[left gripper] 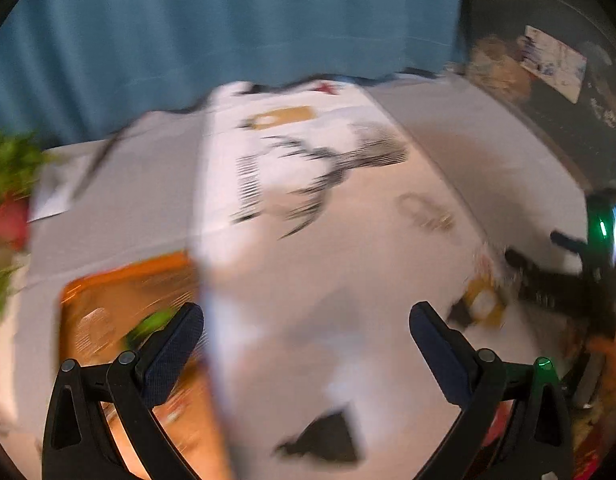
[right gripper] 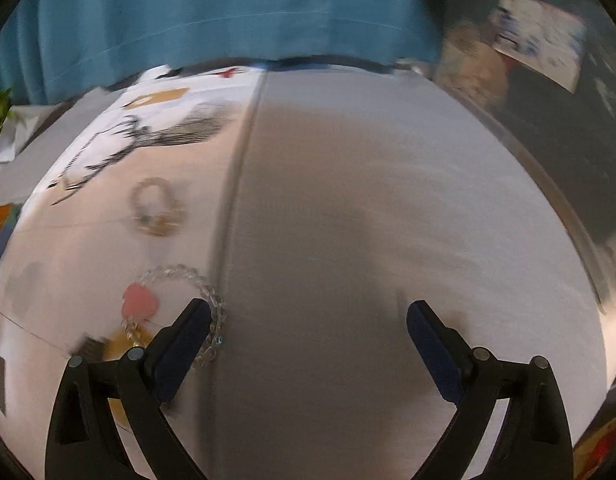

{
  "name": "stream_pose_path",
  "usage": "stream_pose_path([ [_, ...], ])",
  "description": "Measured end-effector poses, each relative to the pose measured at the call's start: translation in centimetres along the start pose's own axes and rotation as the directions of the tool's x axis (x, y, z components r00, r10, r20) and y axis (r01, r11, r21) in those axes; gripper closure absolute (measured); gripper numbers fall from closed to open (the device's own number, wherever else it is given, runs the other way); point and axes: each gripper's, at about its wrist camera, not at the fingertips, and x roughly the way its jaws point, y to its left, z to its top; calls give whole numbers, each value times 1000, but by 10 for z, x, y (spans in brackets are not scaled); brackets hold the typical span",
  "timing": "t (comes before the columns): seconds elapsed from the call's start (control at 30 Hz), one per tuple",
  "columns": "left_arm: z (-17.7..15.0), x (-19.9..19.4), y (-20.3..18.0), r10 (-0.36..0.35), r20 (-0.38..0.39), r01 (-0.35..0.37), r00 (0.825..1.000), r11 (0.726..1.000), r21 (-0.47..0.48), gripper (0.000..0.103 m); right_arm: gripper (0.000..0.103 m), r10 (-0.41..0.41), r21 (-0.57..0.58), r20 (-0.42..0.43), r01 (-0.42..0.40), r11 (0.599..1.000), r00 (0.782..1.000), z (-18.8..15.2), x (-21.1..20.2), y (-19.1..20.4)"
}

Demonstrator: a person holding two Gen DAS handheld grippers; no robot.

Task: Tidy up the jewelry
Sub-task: 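Grasp the gold keychain with the left tool while the right tool grasps the pink-heart crystal bracelet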

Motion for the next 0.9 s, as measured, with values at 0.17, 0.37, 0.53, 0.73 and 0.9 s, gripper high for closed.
stream_pose_path([
  [0.17,47,74,-37,-92,-95,95,991,995,32,1,4,7,37,-1,-7,999,1000,-5,1,-37],
  [0.37,75,128,-49,-158,-171,143,973,985,-93,1,1,31,53,-8,-31,998,999,-5,4,-41],
  [0.53,72,144,-59,-87,-226,78,970,996,-48,2,1,36,42,-9,-36,998,999,-3,6,-40],
  [0.73,67,139,-67,-60,-210,61,976,998,0,37,2,46,30,-7,-46,999,999,-3,7,-38],
  [0.9,74,128,-79,-142,-223,157,965,986,50,99,84,156,-101,61,-149,984,986,-7,-7,-15],
])
